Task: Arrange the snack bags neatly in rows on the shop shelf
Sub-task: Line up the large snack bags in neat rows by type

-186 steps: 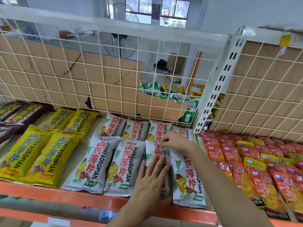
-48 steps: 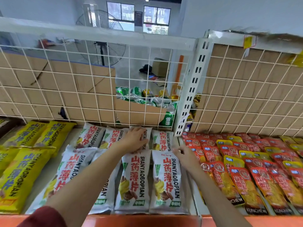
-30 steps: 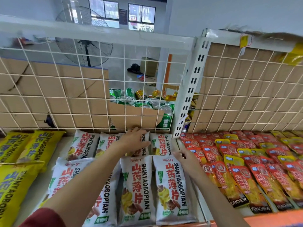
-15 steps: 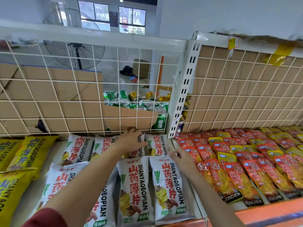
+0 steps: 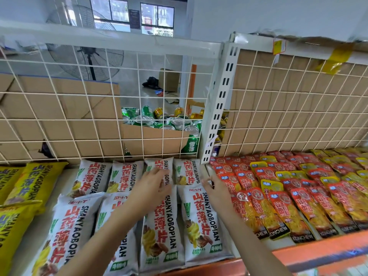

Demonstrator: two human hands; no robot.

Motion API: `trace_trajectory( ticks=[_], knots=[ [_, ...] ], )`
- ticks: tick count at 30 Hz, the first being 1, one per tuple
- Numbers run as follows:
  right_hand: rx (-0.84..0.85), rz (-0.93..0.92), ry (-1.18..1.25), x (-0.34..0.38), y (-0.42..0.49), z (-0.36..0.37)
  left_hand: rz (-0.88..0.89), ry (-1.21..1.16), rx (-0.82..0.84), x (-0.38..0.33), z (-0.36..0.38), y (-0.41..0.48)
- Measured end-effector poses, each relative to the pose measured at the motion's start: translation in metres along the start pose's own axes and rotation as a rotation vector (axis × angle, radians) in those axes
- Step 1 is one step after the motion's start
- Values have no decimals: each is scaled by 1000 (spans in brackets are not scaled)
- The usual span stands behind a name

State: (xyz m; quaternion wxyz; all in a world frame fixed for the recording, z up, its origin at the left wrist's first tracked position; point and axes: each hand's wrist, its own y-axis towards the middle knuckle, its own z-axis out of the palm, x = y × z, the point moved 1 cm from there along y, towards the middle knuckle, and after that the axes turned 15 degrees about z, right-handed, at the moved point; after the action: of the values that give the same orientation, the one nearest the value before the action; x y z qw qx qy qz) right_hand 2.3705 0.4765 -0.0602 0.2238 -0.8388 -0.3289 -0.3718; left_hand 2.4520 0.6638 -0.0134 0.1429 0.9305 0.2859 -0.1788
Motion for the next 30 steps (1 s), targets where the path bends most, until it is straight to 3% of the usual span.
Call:
trace_trajectory(
  ticks=[5,18,30],
  knots=[
    [4,13,20,4,-5,0,35,133,5,-11,14,-25],
    [-10,-1,1,9,-15,-5,48,76,-23,-11,13,-27],
    [-130,-152,-394,-23,-45,-97,20,36,-146,-3,-9,-38]
  ],
)
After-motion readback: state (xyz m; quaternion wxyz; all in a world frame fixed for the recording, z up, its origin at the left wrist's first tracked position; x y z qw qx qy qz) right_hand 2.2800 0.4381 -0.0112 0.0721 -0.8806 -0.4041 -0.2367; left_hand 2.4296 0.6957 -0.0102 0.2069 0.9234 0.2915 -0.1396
